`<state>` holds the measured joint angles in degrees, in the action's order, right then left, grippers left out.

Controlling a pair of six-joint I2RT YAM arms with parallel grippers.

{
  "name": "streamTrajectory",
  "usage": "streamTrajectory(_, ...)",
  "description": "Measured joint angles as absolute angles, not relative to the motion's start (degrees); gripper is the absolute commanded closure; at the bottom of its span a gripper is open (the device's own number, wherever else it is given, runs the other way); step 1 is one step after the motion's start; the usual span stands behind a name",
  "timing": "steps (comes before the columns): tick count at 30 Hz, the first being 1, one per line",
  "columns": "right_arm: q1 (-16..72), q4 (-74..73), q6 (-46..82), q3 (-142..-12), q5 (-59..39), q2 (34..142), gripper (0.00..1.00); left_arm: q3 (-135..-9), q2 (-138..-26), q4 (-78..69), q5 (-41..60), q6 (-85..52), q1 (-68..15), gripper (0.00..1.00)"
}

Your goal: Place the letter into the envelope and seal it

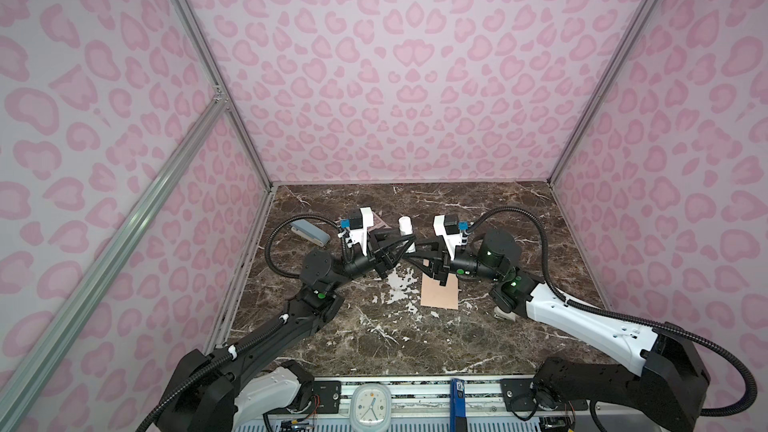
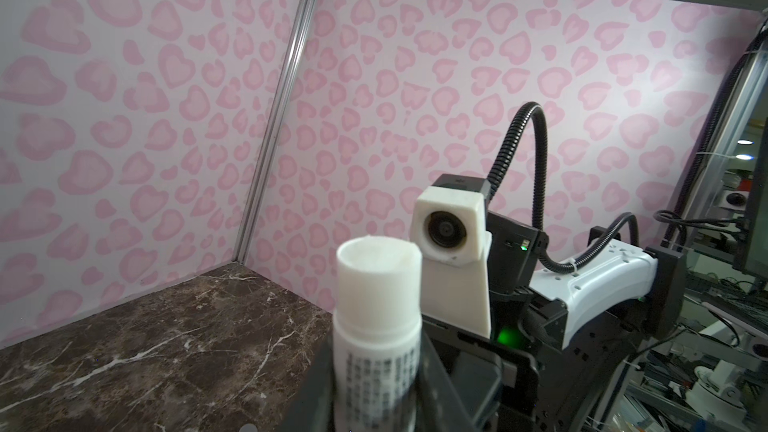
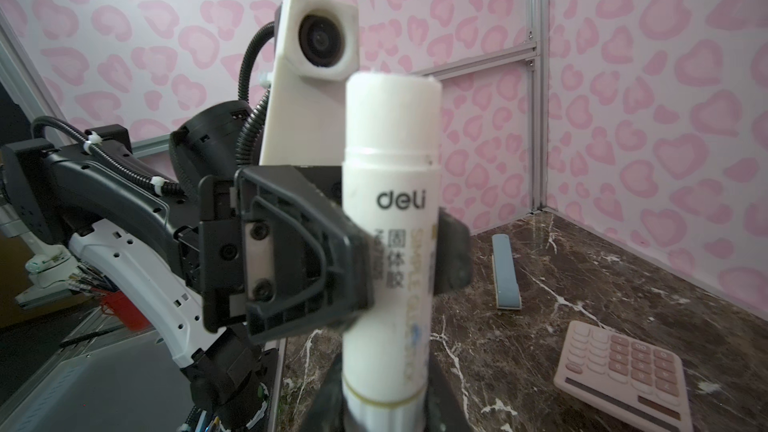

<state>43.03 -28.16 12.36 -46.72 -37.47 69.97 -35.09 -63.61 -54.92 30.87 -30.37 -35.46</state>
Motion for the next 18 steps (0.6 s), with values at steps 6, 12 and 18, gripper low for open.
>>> streamTrajectory(6,48.16,-21.71,7.27,-47.72,-22.98,67.7,0.74,-34.59,-62.02,-51.83,23.62,-26.28,-37.67,0.96)
streamTrajectory(12,56.45,-19.18,1.56,-48.47,-2.81,67.59,0.72,-34.06,-61.84,-50.94,16.8,-23.31,-39.9,0.96)
streamTrajectory(18,63.53,-20.05,-3.66,-48.69,15.11,69.28,0.72,-33.01,-61.63,-51.27,13.37,-22.5,-40.99,0.96)
